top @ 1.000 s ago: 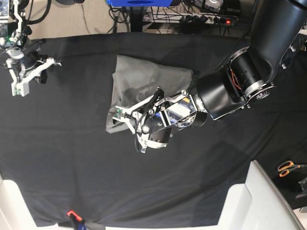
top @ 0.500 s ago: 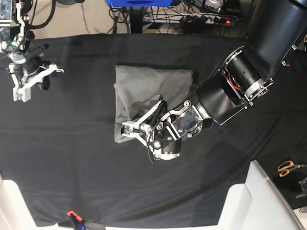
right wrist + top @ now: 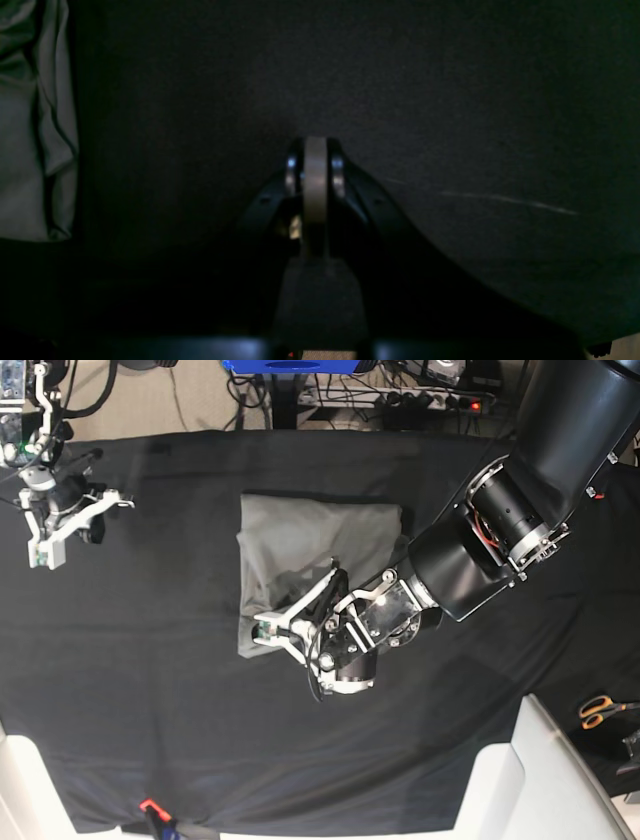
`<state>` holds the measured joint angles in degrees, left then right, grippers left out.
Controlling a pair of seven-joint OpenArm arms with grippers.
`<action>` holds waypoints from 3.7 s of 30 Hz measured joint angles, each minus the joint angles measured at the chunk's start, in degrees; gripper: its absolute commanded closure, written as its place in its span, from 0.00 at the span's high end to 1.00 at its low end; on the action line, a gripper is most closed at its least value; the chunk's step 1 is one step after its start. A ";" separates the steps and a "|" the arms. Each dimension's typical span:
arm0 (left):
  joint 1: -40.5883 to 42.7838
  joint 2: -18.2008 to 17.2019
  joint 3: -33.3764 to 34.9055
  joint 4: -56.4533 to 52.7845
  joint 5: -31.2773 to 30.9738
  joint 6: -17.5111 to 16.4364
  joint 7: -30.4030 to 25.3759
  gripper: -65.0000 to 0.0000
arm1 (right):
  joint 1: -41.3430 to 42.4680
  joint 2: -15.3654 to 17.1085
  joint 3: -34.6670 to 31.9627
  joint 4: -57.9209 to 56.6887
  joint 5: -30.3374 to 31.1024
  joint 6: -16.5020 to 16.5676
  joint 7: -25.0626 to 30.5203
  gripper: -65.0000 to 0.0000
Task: Fold the T-shirt properly
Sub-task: 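Open the left gripper and raise it off the shirt, then tuck and straighten the shirt's collar edge with the right gripper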
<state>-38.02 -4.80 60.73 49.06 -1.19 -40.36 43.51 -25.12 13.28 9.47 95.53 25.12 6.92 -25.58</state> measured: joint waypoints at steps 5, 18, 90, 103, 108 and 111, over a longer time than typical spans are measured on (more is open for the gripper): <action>-2.16 -0.15 0.00 -0.07 0.15 -0.02 0.04 0.61 | -0.02 0.00 0.00 0.00 0.00 0.02 0.04 0.00; -12.33 -0.22 -6.01 0.98 -0.26 0.00 5.01 0.68 | -0.20 -0.02 -0.11 0.00 0.00 0.02 0.09 0.00; 66.12 -18.80 -87.38 39.80 0.96 0.22 -8.41 0.00 | 14.19 -2.56 -38.84 -7.61 0.22 0.07 -1.88 0.00; 66.49 -18.49 -87.32 39.39 0.98 0.22 -8.37 0.00 | 12.57 -2.10 -30.58 -12.96 -0.09 -0.48 -0.11 0.00; 66.25 -18.38 -87.32 39.32 0.92 0.22 -8.41 0.00 | 9.62 -2.71 -31.12 3.54 0.24 -0.09 -6.64 0.00; 66.45 -18.49 -87.32 39.30 0.98 0.22 -8.35 0.00 | 14.71 -4.00 -31.10 7.26 0.22 0.15 -13.18 0.00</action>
<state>28.42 -23.29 -26.59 88.36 -0.21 -40.14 35.16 -10.41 9.28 -21.63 102.78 25.34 7.07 -38.76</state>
